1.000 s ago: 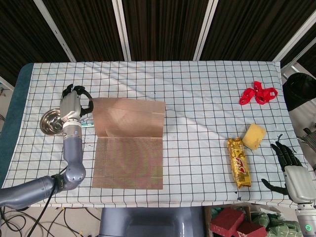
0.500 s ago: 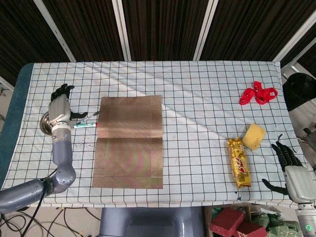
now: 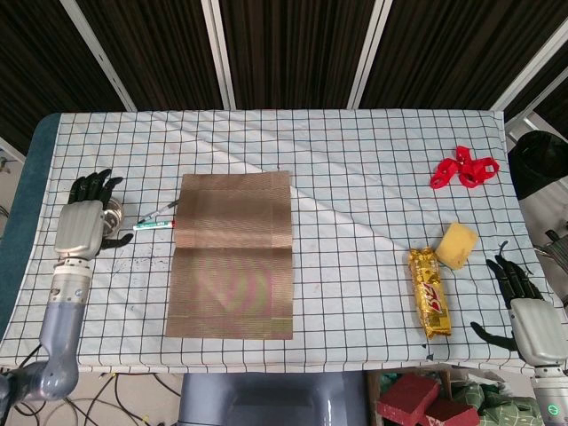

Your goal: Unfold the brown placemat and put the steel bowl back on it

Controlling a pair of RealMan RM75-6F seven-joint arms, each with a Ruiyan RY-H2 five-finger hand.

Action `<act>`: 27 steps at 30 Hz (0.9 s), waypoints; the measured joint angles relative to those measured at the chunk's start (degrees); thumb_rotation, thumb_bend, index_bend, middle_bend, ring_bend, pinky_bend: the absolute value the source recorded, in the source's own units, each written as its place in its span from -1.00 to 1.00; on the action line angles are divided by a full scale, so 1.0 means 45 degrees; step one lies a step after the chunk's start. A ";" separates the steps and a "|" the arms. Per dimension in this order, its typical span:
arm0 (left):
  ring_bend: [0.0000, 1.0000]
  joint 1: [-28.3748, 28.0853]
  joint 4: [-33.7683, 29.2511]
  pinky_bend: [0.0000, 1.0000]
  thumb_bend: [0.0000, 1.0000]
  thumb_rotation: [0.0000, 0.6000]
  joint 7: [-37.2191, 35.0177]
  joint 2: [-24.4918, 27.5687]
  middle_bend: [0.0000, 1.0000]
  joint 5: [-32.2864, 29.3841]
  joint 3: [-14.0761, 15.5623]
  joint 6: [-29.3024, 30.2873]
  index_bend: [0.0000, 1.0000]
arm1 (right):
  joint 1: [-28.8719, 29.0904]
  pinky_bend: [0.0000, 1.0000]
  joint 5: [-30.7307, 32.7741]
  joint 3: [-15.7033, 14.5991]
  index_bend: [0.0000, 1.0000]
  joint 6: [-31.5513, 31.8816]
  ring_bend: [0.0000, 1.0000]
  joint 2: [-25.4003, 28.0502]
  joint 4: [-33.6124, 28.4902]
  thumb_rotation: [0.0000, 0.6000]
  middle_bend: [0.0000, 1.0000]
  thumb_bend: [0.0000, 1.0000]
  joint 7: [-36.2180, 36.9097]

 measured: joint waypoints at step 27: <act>-1.00 0.4450 -0.0484 -1.00 -0.80 1.00 -0.2234 0.1619 -0.89 0.6175 0.3708 0.3873 -0.74 | 0.0213 -0.65 -0.1311 -0.0281 -0.97 0.0084 -1.00 0.0109 0.0374 1.00 -1.00 -0.98 -0.0146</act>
